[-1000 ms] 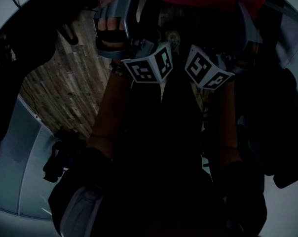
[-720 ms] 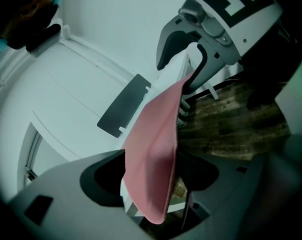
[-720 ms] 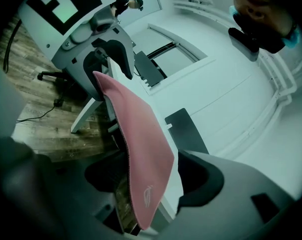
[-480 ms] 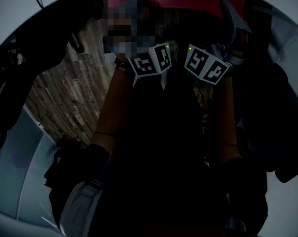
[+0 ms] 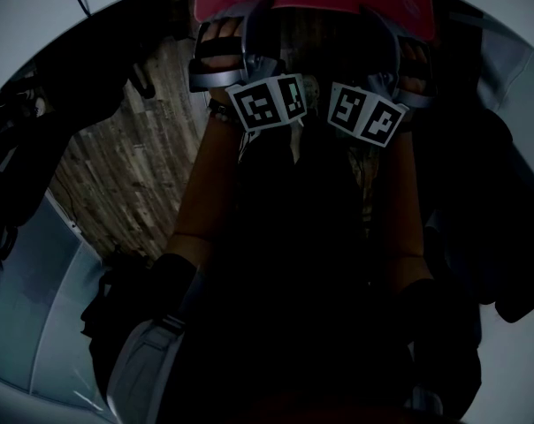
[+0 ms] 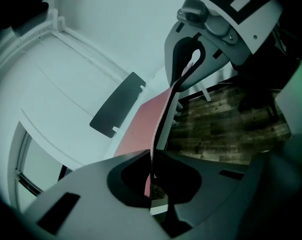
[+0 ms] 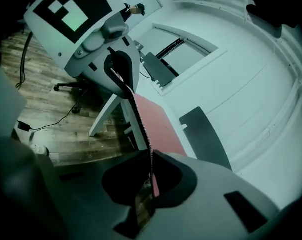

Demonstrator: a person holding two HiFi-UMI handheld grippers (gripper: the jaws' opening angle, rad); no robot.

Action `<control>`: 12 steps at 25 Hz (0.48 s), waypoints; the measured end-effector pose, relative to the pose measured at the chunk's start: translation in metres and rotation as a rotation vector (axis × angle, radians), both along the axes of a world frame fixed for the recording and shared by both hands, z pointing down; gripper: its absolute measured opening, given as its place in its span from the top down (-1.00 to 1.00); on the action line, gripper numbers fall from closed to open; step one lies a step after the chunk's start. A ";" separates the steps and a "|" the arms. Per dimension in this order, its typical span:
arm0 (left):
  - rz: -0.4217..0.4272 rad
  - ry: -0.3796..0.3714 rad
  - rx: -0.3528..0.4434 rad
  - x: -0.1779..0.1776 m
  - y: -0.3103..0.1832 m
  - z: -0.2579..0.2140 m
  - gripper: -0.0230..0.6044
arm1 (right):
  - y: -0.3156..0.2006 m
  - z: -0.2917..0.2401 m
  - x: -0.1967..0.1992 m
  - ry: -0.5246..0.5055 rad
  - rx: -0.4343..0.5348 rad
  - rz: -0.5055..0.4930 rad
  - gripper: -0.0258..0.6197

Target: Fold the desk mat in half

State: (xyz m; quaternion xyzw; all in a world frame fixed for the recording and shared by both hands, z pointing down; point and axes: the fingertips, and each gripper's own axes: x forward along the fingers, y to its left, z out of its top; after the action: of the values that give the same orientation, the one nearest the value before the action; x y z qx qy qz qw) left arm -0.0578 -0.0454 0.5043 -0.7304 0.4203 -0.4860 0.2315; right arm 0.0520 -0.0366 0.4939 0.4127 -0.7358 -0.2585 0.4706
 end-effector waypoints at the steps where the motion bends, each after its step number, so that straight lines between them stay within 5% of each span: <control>1: 0.000 0.004 -0.007 0.000 0.000 0.000 0.84 | -0.001 -0.001 0.000 -0.001 -0.003 -0.001 0.79; 12: 0.024 0.051 -0.099 0.000 -0.004 -0.006 0.84 | -0.008 -0.012 -0.001 -0.012 -0.066 0.013 0.80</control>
State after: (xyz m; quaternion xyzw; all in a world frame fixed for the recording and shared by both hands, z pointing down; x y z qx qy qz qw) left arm -0.0582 -0.0493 0.4980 -0.7581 0.3928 -0.4845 0.1902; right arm 0.0505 -0.0441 0.4815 0.4033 -0.7440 -0.2285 0.4813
